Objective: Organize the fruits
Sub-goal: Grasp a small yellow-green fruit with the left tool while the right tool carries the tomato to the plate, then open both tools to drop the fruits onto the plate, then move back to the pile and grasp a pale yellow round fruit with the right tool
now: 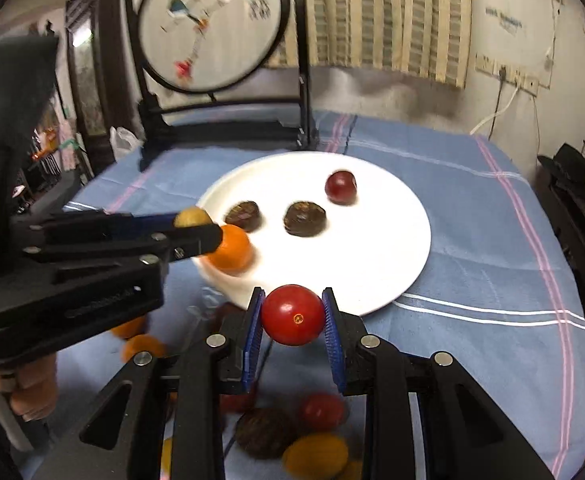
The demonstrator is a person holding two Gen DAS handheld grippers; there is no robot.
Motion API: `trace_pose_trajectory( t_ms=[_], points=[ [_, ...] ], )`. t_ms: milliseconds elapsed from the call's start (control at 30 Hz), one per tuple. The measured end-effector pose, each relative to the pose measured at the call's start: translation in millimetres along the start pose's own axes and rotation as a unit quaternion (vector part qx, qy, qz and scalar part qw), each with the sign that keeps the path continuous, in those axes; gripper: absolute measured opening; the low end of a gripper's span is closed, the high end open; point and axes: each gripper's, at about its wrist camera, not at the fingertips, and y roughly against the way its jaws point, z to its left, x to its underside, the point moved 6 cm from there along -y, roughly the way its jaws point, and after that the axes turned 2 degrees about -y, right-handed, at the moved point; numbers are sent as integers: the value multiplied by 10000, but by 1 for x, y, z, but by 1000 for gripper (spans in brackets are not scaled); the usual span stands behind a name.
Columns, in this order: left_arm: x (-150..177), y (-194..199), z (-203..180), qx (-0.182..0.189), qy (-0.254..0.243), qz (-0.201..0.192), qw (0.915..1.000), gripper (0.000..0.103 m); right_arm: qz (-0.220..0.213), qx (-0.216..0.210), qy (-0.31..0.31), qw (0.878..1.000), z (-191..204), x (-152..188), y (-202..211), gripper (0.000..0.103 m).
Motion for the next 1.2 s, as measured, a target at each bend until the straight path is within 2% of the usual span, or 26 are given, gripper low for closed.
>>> trace_pose_trajectory(
  t_ms=[233, 300, 333, 367, 433, 567, 767, 1000, 1200],
  points=[
    [-10, -42, 3, -23, 90, 204, 9997, 27, 149, -120, -267, 9995, -10, 0, -33, 30],
    [-10, -50, -1, -65, 21, 246, 9997, 37, 136, -164, -321, 9993, -11, 2, -36, 34],
    [-11, -51, -3, -71, -10, 242, 9997, 52, 113, -136, -334, 9993, -13, 3, -35, 44],
    [-11, -51, -4, -97, -12, 214, 9997, 62, 91, -125, -343, 9993, -13, 4, -33, 50],
    [-10, -44, -5, -130, -15, 53, 9999, 64, 78, -185, -370, 9991, -15, 5, -28, 51],
    [-3, -26, -5, -92, -67, -16, 9999, 68, 15, -229, -403, 9989, -16, 7, -15, 51],
    [26, 12, 12, -51, 121, -172, 9998, 79, -35, -245, -635, 9977, -26, 27, 9, 56],
    [80, 45, 41, -172, 436, -217, 9987, 82, -29, -139, -904, 9958, -36, 71, 33, 59],
    [114, 56, 64, -245, 584, -232, 9977, 85, -25, -161, -914, 9957, -32, 102, 54, 63]
  ],
)
